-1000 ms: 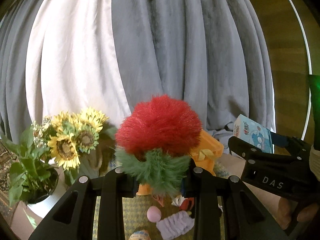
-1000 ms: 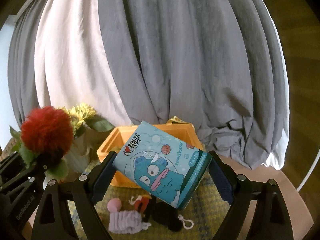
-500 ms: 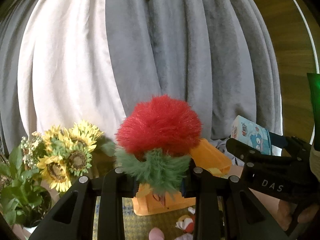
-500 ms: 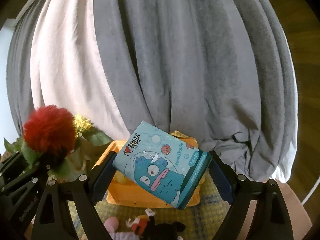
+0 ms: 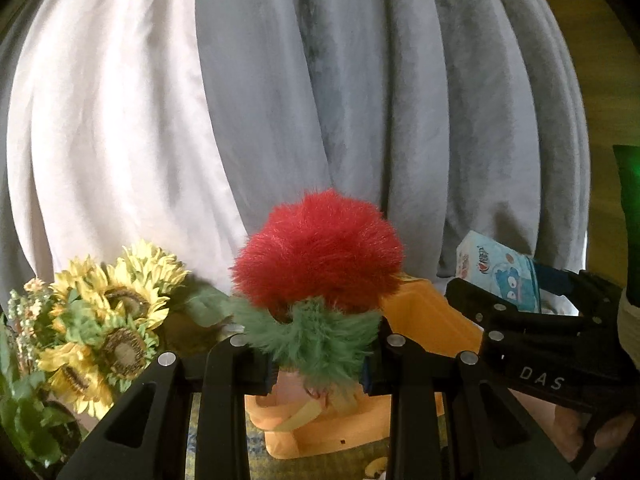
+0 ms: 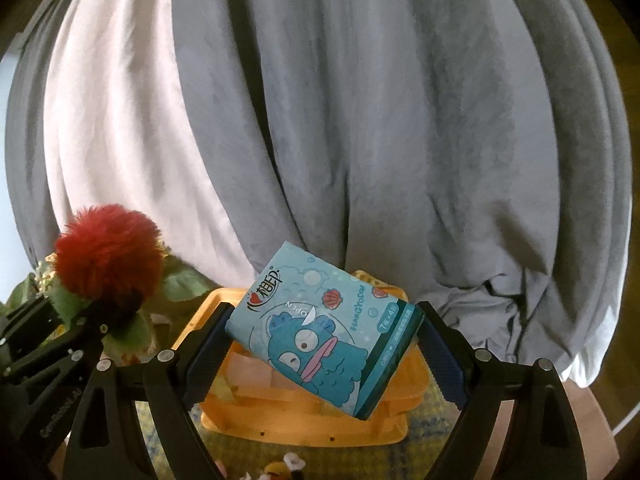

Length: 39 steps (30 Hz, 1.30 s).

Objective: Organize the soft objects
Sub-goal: 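Carry pompom and tissue pack into the orange crate and open both tools, then withdraw both tools from the crate back toward the remaining toys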

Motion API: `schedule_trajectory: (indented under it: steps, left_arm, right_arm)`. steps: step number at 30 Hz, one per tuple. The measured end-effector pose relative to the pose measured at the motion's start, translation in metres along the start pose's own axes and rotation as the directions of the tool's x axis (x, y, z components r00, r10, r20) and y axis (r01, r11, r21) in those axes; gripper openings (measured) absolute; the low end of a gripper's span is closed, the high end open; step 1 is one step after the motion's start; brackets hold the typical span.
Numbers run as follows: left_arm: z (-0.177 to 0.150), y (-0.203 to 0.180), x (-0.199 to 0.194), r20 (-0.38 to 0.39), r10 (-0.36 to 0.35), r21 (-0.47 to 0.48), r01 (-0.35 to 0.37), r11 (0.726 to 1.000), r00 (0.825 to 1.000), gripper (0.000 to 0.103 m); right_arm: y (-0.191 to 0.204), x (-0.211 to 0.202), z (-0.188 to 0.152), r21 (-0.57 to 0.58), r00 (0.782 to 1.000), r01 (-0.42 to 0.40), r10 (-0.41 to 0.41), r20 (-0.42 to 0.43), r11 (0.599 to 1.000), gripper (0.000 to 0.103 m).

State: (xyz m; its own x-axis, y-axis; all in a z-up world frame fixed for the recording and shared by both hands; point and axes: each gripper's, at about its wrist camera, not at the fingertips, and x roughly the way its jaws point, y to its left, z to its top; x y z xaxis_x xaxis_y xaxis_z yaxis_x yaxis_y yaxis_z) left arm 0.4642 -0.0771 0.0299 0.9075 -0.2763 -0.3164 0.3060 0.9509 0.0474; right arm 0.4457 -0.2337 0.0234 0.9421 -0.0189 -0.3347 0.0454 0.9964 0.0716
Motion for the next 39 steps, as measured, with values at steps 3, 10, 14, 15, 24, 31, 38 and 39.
schedule_trajectory:
  steps: [3,10,14,15,24,31,38,39]
  left_arm:
    - [0.003,0.002,0.017,-0.03,-0.009,-0.001,0.009,1.0,0.999,0.03]
    - [0.006,0.006,0.061,-0.122,-0.04,0.001,0.041,0.999,0.992,0.03]
    - [0.004,0.005,0.084,-0.172,-0.034,0.019,0.038,0.999,0.984,0.03]
    - [0.002,0.004,0.091,-0.191,-0.036,0.026,0.041,0.999,0.981,0.03]
    - [-0.018,-0.001,0.13,-0.296,-0.035,0.069,0.058,0.996,0.955,0.031]
    - [-0.03,0.002,0.151,-0.366,-0.058,0.051,0.082,0.995,0.929,0.056]
    - [-0.032,0.005,0.148,-0.369,-0.015,0.053,0.037,0.998,0.929,0.069]
    - [-0.032,0.006,0.146,-0.369,-0.009,0.051,0.03,0.998,0.929,0.071]
  right_arm:
    - [-0.002,0.019,0.006,-0.003,0.999,0.005,-0.005,-0.042,1.0,0.089]
    - [-0.005,0.058,0.014,-0.014,0.99,0.025,-0.026,-0.142,1.0,0.089]
    - [-0.004,0.084,0.014,-0.048,0.979,0.048,-0.057,-0.198,0.998,0.089]
    - [-0.005,0.091,0.014,-0.05,0.975,0.047,-0.056,-0.214,0.998,0.089]
    - [-0.013,0.141,0.001,-0.063,0.942,0.062,-0.079,-0.327,0.996,0.089]
    - [-0.021,0.166,-0.014,0.002,0.9,0.006,-0.005,-0.436,1.0,0.089]
    - [-0.024,0.168,-0.018,0.015,0.892,0.032,-0.022,-0.452,0.999,0.095]
    - [-0.025,0.168,-0.018,0.019,0.893,0.029,-0.017,-0.45,0.999,0.095]
